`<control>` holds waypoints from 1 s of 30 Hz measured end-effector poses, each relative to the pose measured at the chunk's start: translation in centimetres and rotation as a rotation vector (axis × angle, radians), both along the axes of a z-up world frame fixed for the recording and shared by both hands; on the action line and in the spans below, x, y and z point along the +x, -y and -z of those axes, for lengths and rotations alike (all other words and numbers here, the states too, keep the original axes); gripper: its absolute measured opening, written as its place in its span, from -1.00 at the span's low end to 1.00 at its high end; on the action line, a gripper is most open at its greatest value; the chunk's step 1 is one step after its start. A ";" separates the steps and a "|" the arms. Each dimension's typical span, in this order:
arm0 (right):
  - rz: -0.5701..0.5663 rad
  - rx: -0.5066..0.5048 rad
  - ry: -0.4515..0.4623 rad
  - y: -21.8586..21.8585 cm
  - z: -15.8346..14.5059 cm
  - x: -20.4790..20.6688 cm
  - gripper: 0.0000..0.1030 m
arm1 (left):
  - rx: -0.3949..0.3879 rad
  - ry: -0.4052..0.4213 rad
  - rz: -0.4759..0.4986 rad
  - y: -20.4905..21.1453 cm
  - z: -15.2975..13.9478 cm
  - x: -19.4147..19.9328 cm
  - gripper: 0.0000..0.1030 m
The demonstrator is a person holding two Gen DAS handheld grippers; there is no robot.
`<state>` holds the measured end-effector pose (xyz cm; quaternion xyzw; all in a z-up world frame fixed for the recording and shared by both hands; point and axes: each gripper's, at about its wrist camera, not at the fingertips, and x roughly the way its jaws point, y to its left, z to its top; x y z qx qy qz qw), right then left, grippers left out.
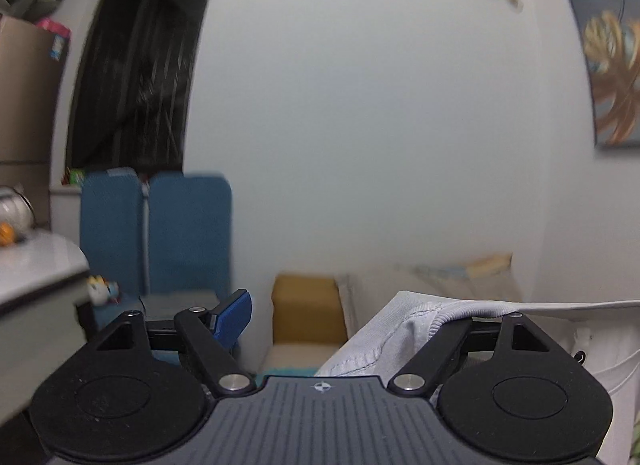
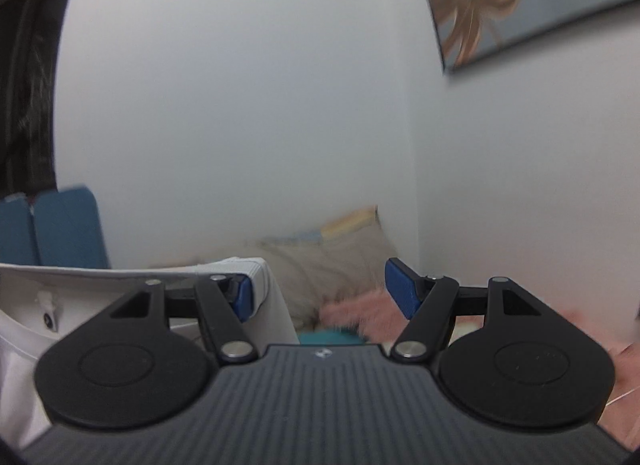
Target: Fold clothes
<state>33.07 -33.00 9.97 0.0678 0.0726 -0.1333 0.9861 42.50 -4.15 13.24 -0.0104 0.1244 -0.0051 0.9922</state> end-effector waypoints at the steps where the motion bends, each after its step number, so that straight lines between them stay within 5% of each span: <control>1: -0.007 0.010 -0.036 0.6 2.7 2.6 0.32 | 0.003 -0.046 0.004 0.3 2.9 2.7 0.59; 4: -0.038 0.026 -0.174 1.9 11.4 9.5 0.31 | 0.038 -0.203 0.024 1.4 12.8 10.2 0.59; 8: -0.110 0.083 -0.380 2.8 22.4 16.0 0.29 | 0.176 -0.380 0.065 3.6 24.7 16.1 0.57; 12: -0.187 0.170 -0.544 3.4 28.6 18.9 0.30 | 0.125 -0.574 0.095 3.1 32.0 17.5 0.64; 14: -0.237 0.199 -0.565 3.4 28.9 19.5 0.31 | 0.071 -0.641 0.120 2.6 32.9 18.6 0.66; 16: -0.286 0.224 -0.585 3.4 29.0 20.0 0.63 | 0.009 -0.679 0.139 2.0 33.3 19.4 0.85; 21: -0.361 0.213 -0.595 3.1 27.0 19.4 0.64 | -0.080 -0.707 0.173 1.3 32.1 19.2 1.00; 30: -0.334 0.202 -0.523 1.5 24.2 11.1 0.64 | 0.010 -0.583 0.241 0.0 28.2 12.1 1.00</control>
